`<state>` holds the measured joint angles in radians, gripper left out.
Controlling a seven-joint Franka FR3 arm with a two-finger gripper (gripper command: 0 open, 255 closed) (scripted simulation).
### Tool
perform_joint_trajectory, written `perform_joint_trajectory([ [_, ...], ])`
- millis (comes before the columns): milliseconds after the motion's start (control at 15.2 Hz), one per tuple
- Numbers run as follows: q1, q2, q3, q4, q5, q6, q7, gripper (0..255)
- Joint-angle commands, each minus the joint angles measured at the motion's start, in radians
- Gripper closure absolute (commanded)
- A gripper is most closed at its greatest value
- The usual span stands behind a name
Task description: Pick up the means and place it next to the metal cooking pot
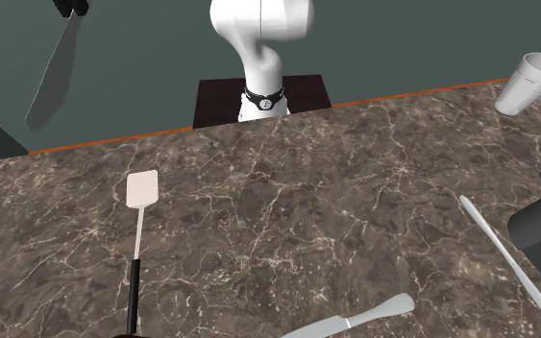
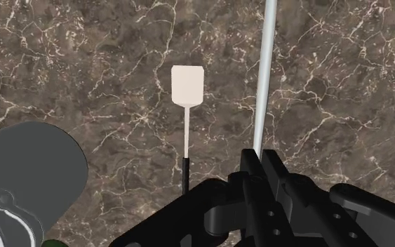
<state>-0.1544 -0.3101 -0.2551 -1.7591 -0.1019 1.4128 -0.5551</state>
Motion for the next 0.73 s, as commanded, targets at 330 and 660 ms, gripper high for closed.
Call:
perform_joint_trajectory([
  [330,-0.057,0.163,-0.131,0.172,0.013,-0.002,-0.197,255],
  [660,-0.117,0.323,-0.219,0.342,0.069,-0.019,-0.342,255],
])
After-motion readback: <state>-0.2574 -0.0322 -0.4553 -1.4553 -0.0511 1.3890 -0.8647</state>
